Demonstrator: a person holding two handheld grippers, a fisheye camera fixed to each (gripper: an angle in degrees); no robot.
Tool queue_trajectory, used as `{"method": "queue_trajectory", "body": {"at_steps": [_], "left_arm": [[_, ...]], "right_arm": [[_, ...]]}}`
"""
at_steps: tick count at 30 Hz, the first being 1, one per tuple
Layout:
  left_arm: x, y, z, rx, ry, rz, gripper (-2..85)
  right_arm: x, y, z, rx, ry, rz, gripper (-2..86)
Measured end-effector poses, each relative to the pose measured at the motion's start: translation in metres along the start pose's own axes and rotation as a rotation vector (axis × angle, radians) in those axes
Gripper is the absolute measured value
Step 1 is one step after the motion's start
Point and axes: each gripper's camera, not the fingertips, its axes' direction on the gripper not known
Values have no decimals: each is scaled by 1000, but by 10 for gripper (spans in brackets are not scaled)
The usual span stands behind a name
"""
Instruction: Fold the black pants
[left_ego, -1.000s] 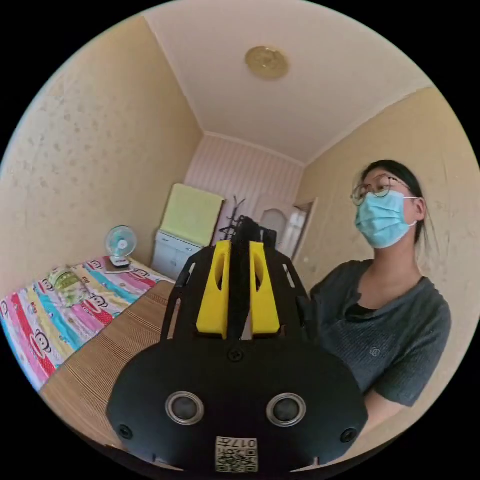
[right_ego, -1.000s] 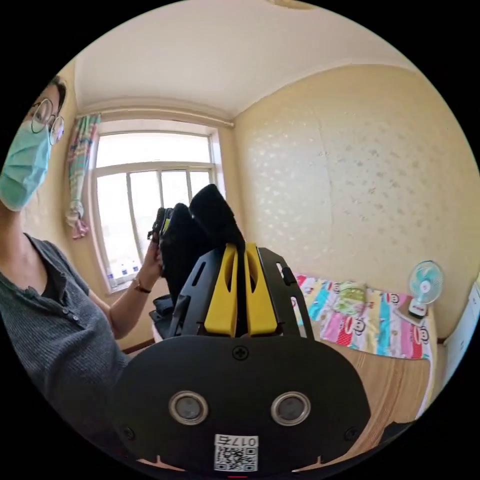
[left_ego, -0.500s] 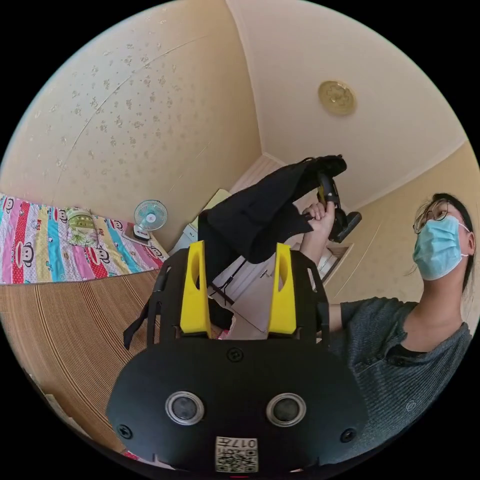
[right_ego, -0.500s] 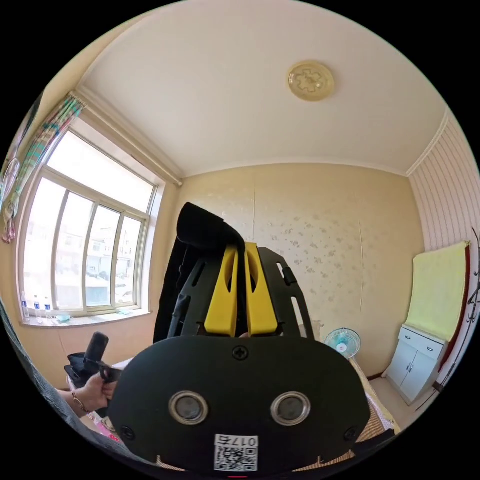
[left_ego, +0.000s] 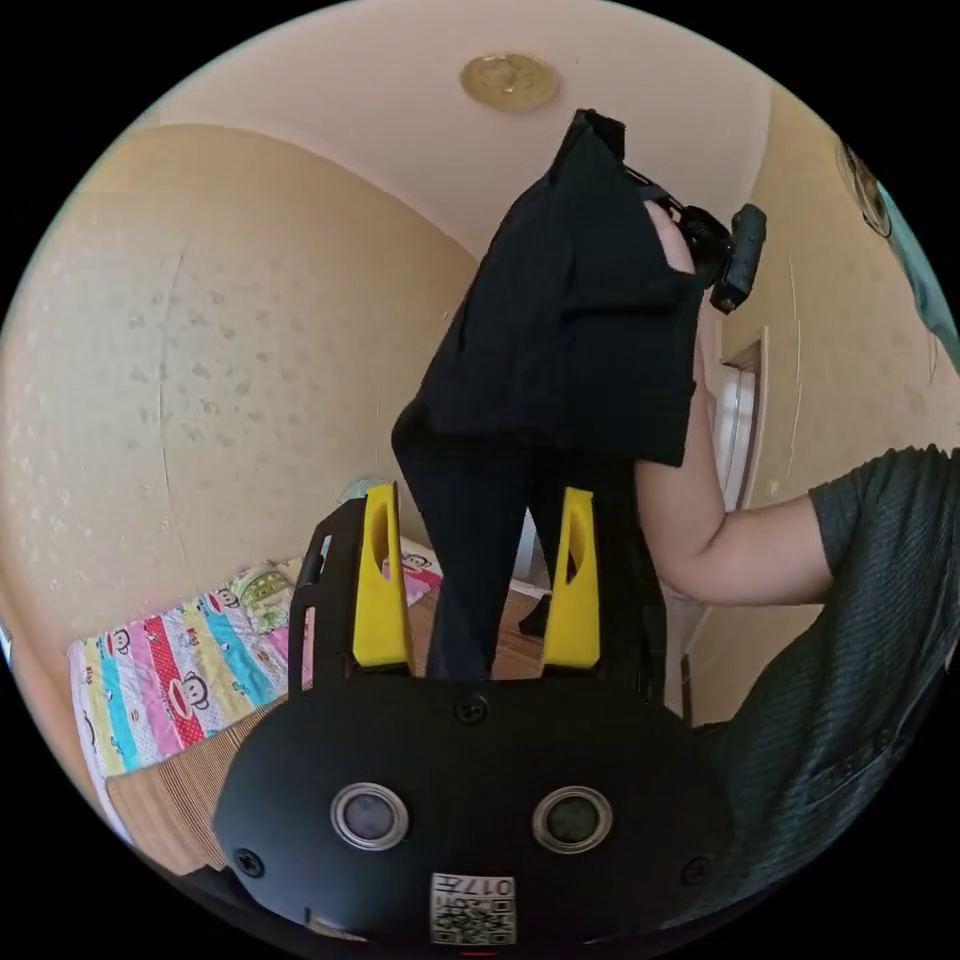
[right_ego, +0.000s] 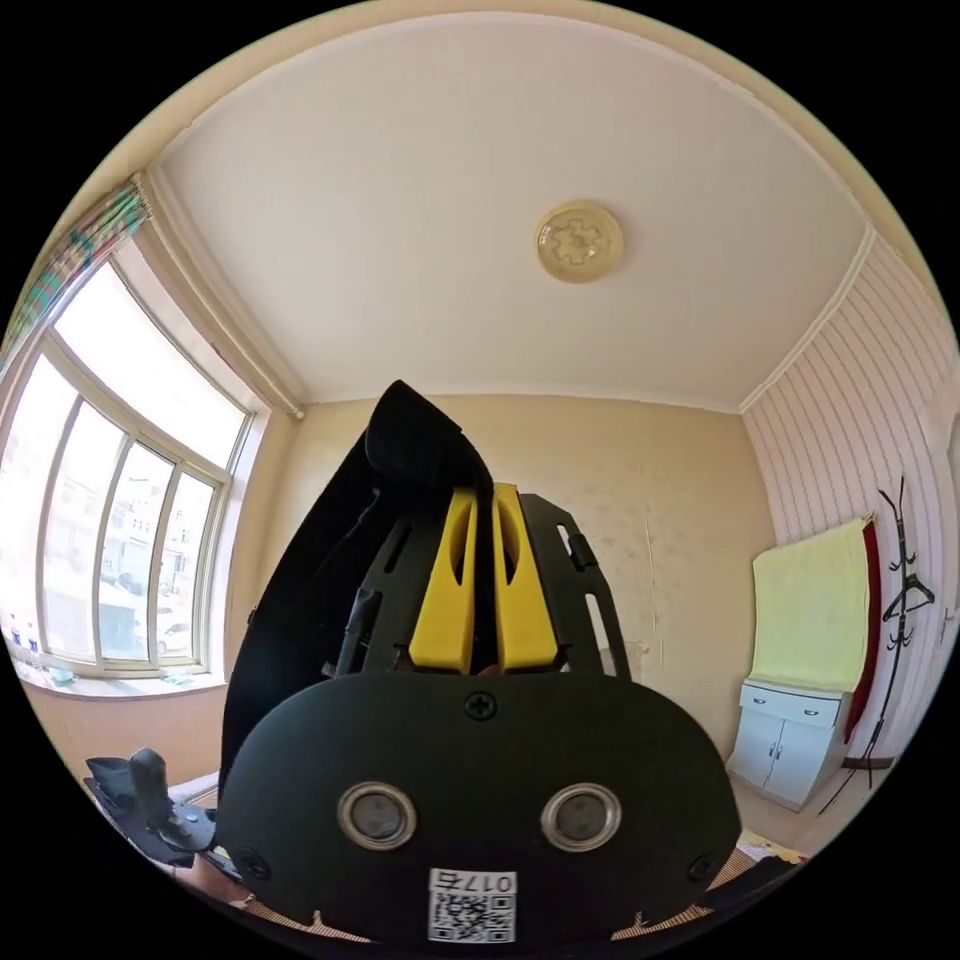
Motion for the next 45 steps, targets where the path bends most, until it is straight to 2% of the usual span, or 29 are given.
{"method": "queue_trajectory", "body": {"at_steps": [3, 5, 8, 12, 15, 18, 19, 22, 24, 26, 27, 29, 32, 33, 37, 39, 41, 45], "left_arm": [[-12, -32, -37, 254, -16, 28, 117], [-46, -51, -63, 437, 28, -41, 26], [-100, -84, -69, 443, 161, -136, 7], [-149, -106, -69, 460, 169, -177, 2], [-184, -113, -63, 448, 160, -211, 2], [-224, -125, -46, 409, 79, -223, 2], [-246, -135, -33, 362, 18, -247, 3], [-337, -171, 17, 239, -155, -276, 11], [-413, -193, 60, 145, -274, -291, 26], [-539, -201, 117, -20, -379, -429, 66], [-570, -197, 128, -65, -389, -472, 78], [-668, -156, 146, -222, -408, -621, 97], [-729, -66, 132, -357, -395, -712, 99], [-736, -45, 127, -390, -396, -725, 99], [-758, 147, 91, -748, -345, -947, 115], [-749, 223, 74, -899, -303, -1045, 125], [-731, 294, 51, -1057, -258, -1101, 129], [-714, 352, 21, -1183, -191, -1177, 144]], "right_arm": [[16, 7, 12, -11, 47, -4, 29], [34, 11, 18, -29, 41, 0, 29], [75, 17, 27, -66, -118, 43, 30], [123, 30, 47, -131, -358, 107, 31], [145, 46, 73, -196, -399, 161, 32], [161, 63, 136, -272, -310, 110, 32], [166, 68, 156, -299, -305, 102, 31], [205, 102, 298, -481, -349, 165, 31], [223, 150, 450, -651, -318, 146, 33], [224, 204, 559, -795, -279, 60, 36], [228, 249, 618, -923, -293, 61, 36], [241, 315, 668, -1095, -275, 135, 33], [250, 418, 669, -1164, -341, 175, 28], [250, 465, 658, -1231, -378, 136, 27], [256, 617, 598, -1565, -435, 88, 27], [267, 698, 550, -1770, -520, 231, 29], [273, 740, 517, -1876, -569, 330, 31], [271, 795, 463, -2010, -692, 450, 46]]}}
